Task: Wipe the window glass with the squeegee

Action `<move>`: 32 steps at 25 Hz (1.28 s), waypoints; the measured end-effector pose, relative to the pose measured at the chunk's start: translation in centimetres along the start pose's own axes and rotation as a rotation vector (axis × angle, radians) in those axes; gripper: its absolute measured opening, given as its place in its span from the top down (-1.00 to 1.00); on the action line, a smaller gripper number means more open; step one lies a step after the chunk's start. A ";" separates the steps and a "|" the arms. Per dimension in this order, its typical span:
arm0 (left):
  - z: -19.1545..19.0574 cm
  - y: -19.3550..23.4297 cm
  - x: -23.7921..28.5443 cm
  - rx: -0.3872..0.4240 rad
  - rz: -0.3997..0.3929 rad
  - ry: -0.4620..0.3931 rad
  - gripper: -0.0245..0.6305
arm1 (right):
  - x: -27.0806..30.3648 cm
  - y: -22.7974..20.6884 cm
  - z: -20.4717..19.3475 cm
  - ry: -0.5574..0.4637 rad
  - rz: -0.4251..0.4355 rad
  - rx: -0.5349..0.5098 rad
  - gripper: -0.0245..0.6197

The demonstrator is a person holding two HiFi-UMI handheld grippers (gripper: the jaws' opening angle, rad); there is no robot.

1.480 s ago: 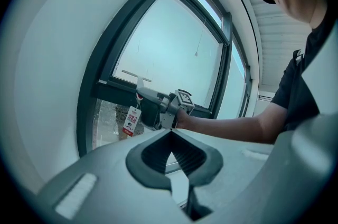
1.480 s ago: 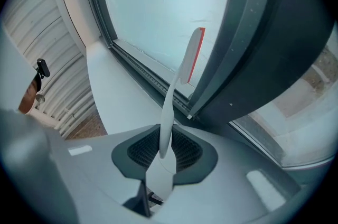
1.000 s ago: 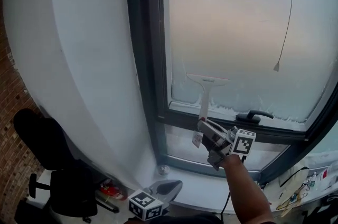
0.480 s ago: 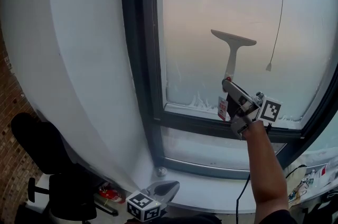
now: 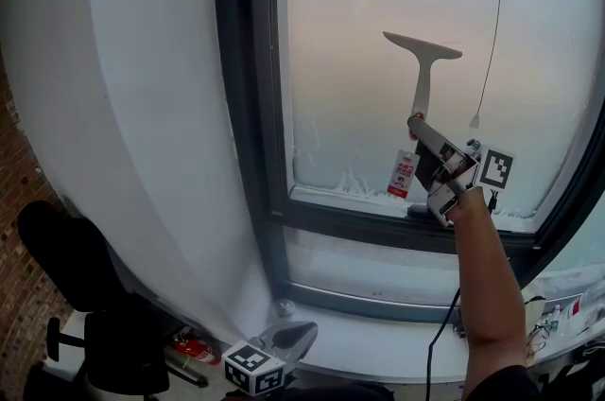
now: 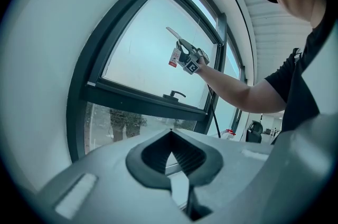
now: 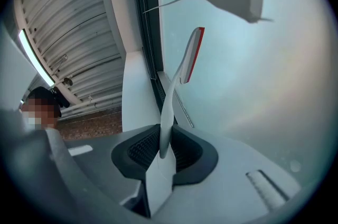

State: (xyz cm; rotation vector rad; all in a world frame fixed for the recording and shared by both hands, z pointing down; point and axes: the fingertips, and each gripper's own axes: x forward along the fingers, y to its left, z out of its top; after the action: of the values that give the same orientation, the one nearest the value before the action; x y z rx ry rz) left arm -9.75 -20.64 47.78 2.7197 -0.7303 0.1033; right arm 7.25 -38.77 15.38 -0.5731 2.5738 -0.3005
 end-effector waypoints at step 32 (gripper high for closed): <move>-1.8 -2.5 1.0 -0.013 -0.054 0.054 0.93 | -5.2 -2.0 -8.2 0.045 -0.078 0.104 0.65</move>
State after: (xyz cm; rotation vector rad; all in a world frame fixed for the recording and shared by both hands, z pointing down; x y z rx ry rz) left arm -7.64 -18.46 48.87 2.7106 -0.6397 0.1585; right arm 8.01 -37.36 25.16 -0.6359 2.5651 -0.4752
